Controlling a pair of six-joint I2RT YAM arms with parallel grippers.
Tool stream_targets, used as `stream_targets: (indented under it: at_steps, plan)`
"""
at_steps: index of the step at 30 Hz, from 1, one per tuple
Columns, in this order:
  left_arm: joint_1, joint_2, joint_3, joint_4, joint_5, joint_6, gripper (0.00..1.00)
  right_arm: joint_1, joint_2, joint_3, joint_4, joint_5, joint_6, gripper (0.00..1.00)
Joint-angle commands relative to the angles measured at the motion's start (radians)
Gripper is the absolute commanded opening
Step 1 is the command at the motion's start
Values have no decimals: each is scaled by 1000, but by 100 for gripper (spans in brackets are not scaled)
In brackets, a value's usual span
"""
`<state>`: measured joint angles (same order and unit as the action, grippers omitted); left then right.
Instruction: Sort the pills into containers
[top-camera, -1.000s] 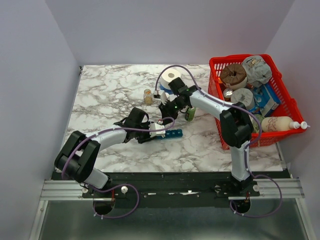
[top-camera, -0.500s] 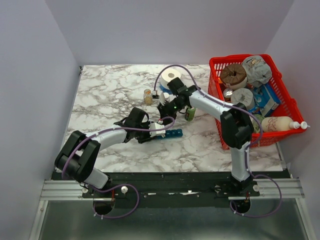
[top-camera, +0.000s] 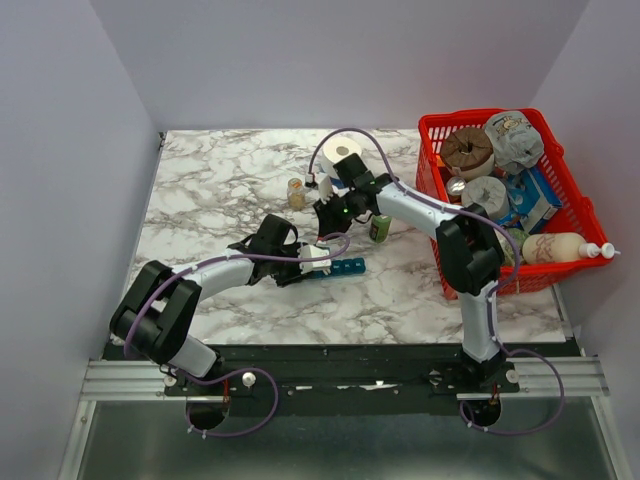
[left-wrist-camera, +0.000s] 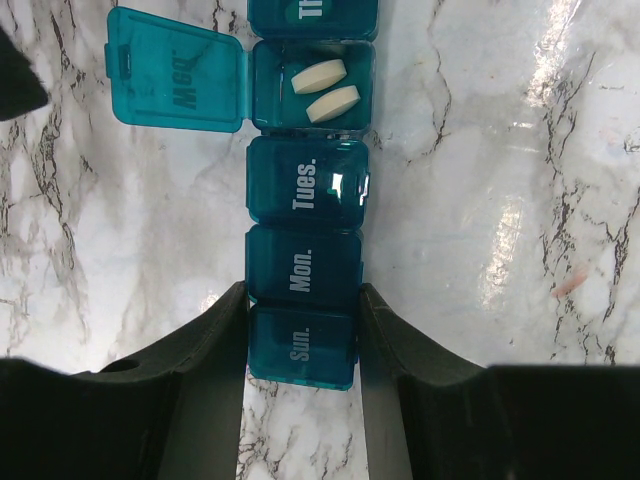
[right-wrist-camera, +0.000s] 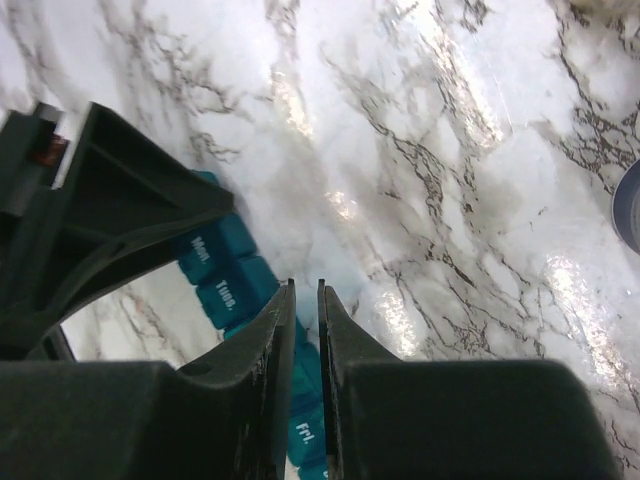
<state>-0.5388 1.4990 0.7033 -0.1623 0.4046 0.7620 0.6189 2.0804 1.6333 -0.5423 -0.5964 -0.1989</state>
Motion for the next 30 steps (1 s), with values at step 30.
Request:
stream_targets:
  at_steps: [30]
  plan:
    - [0,52,2,-63,-9,-4,3,-1,79,79,-266,-138,-231,18]
